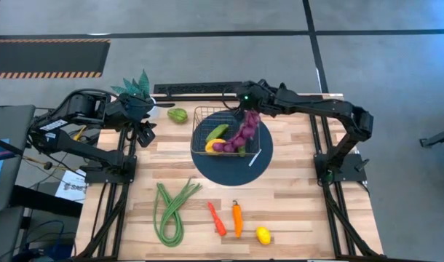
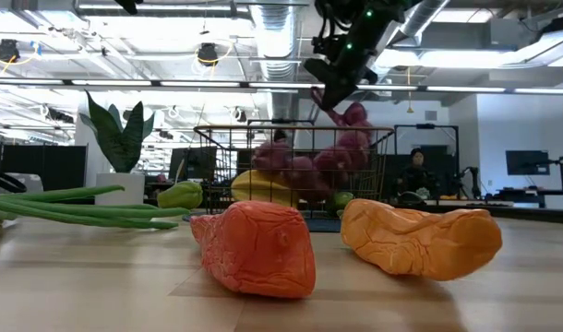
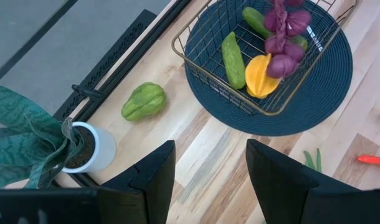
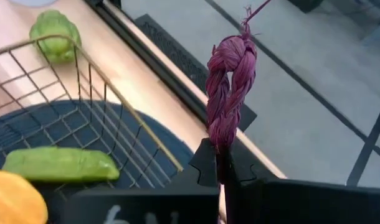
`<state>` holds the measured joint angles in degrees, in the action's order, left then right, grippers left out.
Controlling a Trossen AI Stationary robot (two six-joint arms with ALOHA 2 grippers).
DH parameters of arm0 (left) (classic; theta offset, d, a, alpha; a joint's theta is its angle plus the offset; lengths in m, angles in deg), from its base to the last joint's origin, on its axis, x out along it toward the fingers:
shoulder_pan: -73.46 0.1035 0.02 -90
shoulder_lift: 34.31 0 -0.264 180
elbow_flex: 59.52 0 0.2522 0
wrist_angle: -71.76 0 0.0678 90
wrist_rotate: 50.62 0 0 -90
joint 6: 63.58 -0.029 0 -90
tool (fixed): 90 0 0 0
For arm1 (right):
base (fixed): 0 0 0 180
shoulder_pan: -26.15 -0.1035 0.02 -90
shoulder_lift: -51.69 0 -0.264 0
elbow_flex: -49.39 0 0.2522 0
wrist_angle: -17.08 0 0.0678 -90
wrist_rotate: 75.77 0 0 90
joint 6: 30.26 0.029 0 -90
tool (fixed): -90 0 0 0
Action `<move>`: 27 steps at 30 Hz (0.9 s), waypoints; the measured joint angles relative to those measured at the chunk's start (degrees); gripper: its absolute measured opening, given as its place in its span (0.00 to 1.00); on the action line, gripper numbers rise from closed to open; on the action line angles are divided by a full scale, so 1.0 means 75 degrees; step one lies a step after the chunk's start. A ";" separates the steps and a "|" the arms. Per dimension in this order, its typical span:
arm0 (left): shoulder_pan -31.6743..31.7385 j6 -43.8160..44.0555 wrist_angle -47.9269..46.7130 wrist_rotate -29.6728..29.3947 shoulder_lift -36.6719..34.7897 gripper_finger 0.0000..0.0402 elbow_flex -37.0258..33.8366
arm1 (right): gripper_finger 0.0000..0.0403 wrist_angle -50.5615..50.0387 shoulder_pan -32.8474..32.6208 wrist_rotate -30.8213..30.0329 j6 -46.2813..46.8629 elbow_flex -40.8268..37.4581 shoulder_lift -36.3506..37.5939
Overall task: Build produce basket
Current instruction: Put the purple garlic into the wire basket
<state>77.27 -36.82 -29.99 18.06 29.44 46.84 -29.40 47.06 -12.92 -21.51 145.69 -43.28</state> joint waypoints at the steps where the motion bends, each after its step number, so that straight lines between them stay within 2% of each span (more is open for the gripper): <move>1: 0.0000 0.0000 0.0000 0.0000 0.0000 0.45 0.0000 | 0.00 -0.0047 0.0000 0.0008 0.0037 0.0000 0.0000; 4: 0.0000 0.0000 0.0000 0.0000 0.0000 0.45 0.0000 | 0.03 -0.0144 -0.0049 0.0008 0.0025 0.0000 0.0000; 12: 0.0000 -0.0003 0.0000 0.0000 0.0000 0.45 0.0000 | 0.21 -0.0163 -0.0266 0.0041 -0.0226 0.0000 0.0000; 16: 0.0001 -0.0003 0.0000 0.0000 0.0000 0.45 0.0000 | 0.22 -0.0246 -0.0357 0.0038 -0.0238 0.0106 0.0009; 27: 0.0001 -0.0009 0.0000 -0.0010 0.0000 0.45 0.0000 | 0.23 -0.0990 -0.0691 0.0028 -0.0819 0.1921 0.0029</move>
<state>77.28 -36.88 -29.99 17.98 29.44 46.84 -36.83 41.88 -12.71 -27.65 160.09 -43.07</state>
